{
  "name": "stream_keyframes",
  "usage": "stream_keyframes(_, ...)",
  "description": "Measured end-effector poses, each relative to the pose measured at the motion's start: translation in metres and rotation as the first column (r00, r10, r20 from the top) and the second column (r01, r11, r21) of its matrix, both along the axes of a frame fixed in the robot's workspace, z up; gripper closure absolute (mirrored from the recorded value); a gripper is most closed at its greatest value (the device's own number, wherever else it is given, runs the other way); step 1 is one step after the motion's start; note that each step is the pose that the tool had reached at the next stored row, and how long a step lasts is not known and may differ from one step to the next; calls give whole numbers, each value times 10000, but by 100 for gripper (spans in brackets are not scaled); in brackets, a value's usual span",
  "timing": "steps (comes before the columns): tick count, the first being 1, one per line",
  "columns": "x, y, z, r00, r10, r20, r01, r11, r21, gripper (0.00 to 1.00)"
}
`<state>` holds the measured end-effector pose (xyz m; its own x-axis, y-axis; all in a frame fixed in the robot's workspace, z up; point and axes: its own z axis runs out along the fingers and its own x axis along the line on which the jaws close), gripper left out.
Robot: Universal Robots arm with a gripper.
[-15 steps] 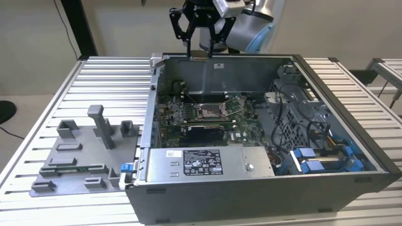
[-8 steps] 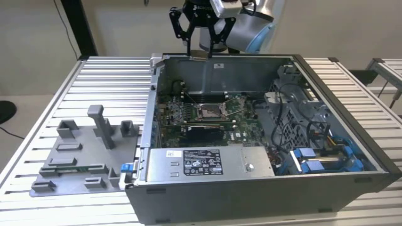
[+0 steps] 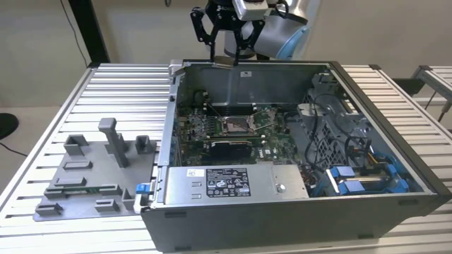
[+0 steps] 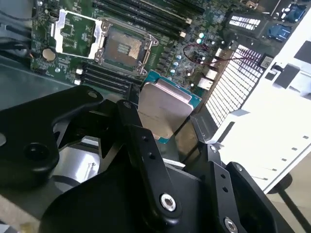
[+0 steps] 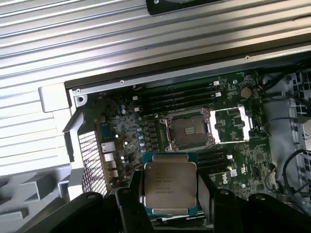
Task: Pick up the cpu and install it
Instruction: 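Place the cpu into insertion slot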
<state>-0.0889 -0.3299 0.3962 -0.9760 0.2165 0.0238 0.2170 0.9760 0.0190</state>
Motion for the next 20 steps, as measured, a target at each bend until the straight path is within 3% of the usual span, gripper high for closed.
stream_keyframes(5, 0, 0, 0, 9984, -571, 0, 571, 9984, 0, 100)
stream_keyframes(10, 0, 0, 0, 9934, -1149, 0, 1149, 9934, 0, 100)
stream_keyframes(16, 0, 0, 0, 9824, -1865, 0, 1865, 9824, 0, 100)
stream_keyframes(20, 0, 0, 0, 9720, -2348, 0, 2348, 9720, 0, 100)
